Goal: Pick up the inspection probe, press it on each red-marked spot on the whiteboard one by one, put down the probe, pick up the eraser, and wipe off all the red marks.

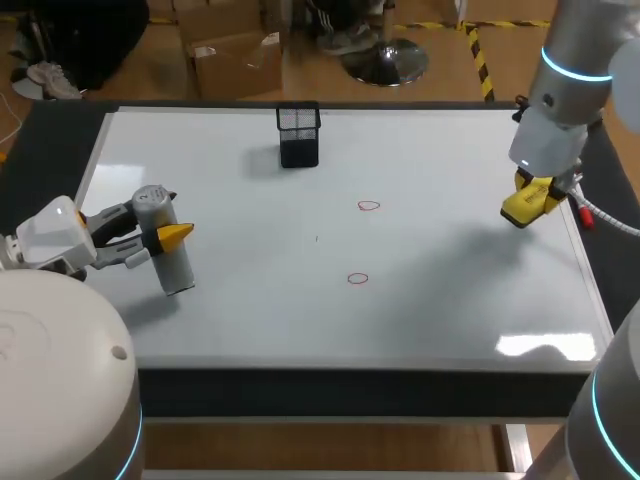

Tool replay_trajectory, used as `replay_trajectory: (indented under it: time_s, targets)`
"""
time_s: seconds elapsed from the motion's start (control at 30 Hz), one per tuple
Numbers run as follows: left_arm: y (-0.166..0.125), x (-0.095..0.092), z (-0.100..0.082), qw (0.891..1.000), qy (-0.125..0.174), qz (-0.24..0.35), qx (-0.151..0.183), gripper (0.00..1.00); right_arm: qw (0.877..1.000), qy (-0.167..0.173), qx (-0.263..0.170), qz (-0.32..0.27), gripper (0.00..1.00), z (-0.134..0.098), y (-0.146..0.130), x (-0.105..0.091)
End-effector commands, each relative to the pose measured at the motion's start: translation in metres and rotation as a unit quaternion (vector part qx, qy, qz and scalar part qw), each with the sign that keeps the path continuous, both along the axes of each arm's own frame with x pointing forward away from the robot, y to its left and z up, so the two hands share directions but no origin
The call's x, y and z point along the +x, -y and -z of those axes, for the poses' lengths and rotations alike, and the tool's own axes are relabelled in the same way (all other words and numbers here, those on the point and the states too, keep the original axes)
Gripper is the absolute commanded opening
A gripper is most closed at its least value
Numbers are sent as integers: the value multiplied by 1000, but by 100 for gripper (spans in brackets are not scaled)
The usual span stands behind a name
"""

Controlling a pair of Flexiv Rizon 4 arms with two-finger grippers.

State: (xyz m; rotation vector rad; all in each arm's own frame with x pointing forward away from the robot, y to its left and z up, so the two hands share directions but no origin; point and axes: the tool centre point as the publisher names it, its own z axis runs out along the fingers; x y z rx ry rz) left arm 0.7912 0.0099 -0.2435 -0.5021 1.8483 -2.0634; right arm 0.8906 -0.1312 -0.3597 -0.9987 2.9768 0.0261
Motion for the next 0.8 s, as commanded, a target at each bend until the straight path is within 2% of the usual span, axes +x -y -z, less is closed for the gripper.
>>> replay_trajectory:
  time_s: [0.03,0.5,0.8]
  targets:
    - [0,0,-1,1000,0,0,0,0,1000,2,0,-1,0,-1,1,-2]
    - [0,0,-1,1000,0,0,0,0,1000,2,0,-1,0,-1,1,-2]
    - [21,0,-15,999,13,30,1,0,1000,2,0,-1,0,-1,1,-2]
